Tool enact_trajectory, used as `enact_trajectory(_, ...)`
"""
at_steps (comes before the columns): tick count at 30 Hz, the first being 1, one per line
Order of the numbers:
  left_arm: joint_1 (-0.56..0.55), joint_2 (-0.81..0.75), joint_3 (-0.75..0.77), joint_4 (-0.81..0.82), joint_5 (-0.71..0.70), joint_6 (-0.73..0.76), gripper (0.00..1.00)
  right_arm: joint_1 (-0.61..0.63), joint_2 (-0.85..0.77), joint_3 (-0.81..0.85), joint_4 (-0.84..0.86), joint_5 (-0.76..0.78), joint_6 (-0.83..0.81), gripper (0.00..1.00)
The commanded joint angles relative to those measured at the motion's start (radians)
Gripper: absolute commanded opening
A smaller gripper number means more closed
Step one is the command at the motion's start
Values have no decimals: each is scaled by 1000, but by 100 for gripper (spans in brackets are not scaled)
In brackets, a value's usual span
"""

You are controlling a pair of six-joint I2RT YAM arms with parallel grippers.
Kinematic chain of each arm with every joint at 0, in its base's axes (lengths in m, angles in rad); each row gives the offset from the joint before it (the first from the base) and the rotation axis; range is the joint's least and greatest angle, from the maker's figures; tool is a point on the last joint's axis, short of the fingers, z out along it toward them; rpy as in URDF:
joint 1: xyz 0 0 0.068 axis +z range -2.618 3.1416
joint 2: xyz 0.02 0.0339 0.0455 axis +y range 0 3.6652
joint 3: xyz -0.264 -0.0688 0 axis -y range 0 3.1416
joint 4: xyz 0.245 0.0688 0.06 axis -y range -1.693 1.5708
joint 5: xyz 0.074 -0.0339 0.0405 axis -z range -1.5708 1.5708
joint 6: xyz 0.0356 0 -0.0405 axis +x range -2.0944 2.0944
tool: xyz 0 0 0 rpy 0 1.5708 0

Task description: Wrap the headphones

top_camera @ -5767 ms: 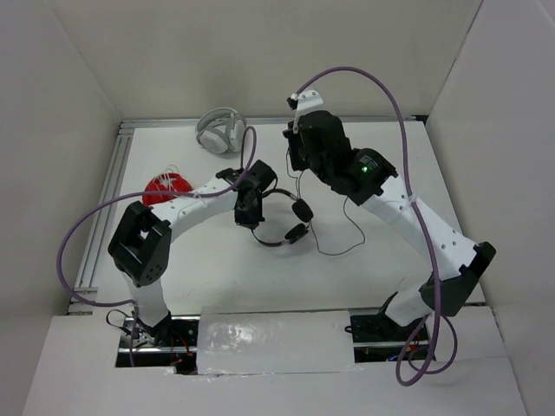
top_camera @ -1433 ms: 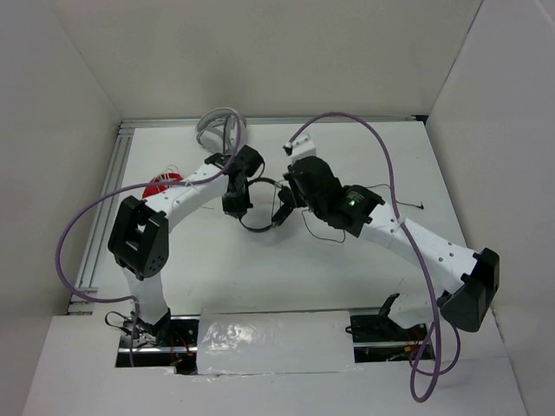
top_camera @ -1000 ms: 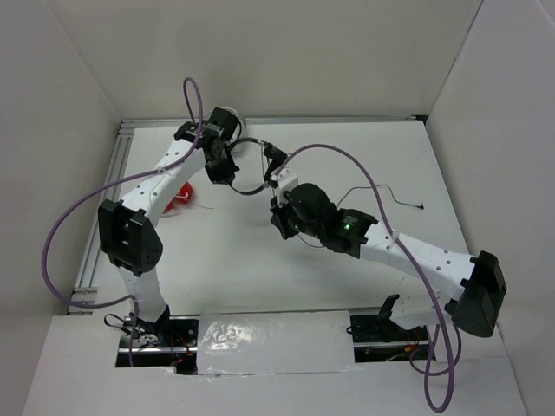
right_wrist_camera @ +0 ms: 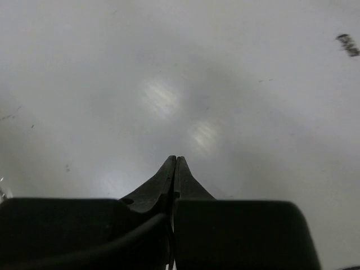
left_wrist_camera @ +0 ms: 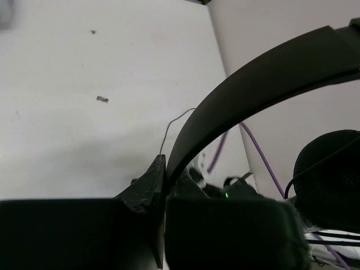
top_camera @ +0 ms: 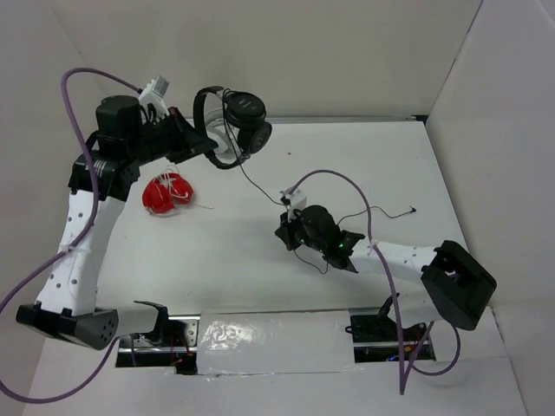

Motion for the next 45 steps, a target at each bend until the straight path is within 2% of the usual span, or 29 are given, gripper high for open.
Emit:
enact_trajectory(1,6,-88,13,90,113,77,0,-87,17,-20,138,-66,8,0)
enact_trajectory(4,6,-157,-71,134,142,123,0,-180,26,-2,119,-110,-4,0)
enact_trajectory(6,1,-218,-148,176,185,210,0,-269,29,18,87,-151,-19,0)
enact_trajectory(9,-5,-241,-245,213,205,259,0,-309,19,47,54,-174,-51,0)
enact_trajectory(14,-14,-249,-346,250,211,259,0,-378,-38,61,13,-176,-75,0)
enact_trajectory(19,-22,-237,-382,297,346,290,0,-526,-26,113,-30,-251,-66,0)
enact_trajectory(21,-23,-244,-423,331,456,327,0,-566,-6,151,-42,-273,-70,0)
enact_trajectory(27,-98,-249,-520,418,572,370,0,-589,148,326,-131,-270,-85,0)
enact_trajectory(29,-143,-229,-553,414,523,397,0,-589,184,404,-168,-265,-90,0)
enact_trajectory(32,-224,-176,-595,374,374,422,0,-587,244,496,-243,-221,-95,0)
enact_trajectory(33,-262,-159,-604,365,263,405,0,-589,248,518,-286,-204,-96,0)
enact_trajectory(36,-316,-97,-630,340,99,384,0,-589,264,595,-367,-130,-99,0)
enact_trajectory(40,-388,-16,-621,303,-95,356,0,-593,287,716,-467,-49,-99,0)
enact_trajectory(45,-448,136,-537,169,-331,264,0,-596,285,819,-578,25,-87,0)
